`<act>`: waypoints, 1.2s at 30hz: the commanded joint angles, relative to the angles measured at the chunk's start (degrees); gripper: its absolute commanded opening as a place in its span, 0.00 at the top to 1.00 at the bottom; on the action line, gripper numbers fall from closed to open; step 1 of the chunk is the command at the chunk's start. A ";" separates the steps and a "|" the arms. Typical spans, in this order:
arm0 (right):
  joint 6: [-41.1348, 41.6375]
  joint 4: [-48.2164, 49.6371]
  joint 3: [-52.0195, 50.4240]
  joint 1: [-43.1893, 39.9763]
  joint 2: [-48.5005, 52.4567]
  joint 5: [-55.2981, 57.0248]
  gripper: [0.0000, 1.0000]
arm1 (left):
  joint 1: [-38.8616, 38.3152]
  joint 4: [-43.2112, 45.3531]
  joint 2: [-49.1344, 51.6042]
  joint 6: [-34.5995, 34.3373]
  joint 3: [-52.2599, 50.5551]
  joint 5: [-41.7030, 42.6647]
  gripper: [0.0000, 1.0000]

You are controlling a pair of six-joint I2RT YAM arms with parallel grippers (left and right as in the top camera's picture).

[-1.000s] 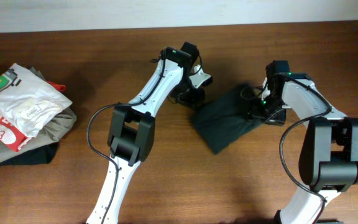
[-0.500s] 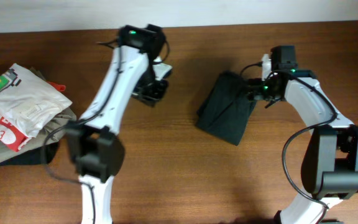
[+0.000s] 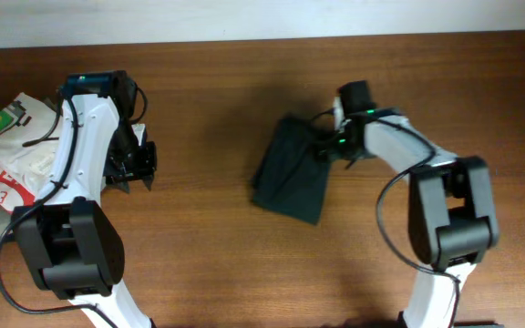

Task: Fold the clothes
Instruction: 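Grasp the folded shirt with the left gripper and place it on the left stack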

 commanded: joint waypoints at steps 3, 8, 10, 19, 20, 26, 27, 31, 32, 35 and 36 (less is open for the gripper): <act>0.37 -3.32 2.40 10.12 1.75 0.46 0.13 | -2.03 7.43 -0.57 13.29 -0.52 17.55 0.56; 0.35 -28.41 20.94 1.16 -0.15 -1.46 0.01 | -8.85 26.14 4.76 24.81 -0.55 31.61 0.13; 0.35 -35.91 24.90 -1.77 -0.15 -2.67 0.01 | -12.39 28.37 10.08 29.42 -0.55 32.96 0.13; 0.35 -39.36 24.85 -3.15 -0.15 -2.62 0.01 | -20.15 34.99 22.23 27.80 -0.15 34.12 0.99; 0.35 -39.67 24.85 -3.15 -0.15 -2.62 0.01 | -19.26 33.88 22.23 26.43 2.08 30.86 1.00; 0.33 -40.15 24.85 -3.17 -0.15 -2.38 0.01 | -3.87 17.92 16.09 22.95 25.53 17.94 1.00; 0.33 -40.19 24.85 -3.17 -0.15 -2.40 0.01 | 1.55 17.70 14.36 18.56 25.53 12.13 1.00; 0.35 -40.13 24.85 -3.17 -0.13 -2.40 0.01 | 14.05 13.73 11.98 12.92 25.53 6.93 1.00; 0.35 -40.11 24.85 -3.15 -0.13 -2.43 0.01 | 16.83 13.38 10.43 12.57 25.53 6.64 1.00; 0.35 -40.11 24.85 -3.15 -0.13 -2.43 0.01 | 20.44 14.97 5.55 12.59 25.53 6.43 1.00; 0.35 -40.09 24.85 -3.17 -0.13 -2.40 0.01 | 21.46 15.87 3.93 12.61 25.53 7.06 1.00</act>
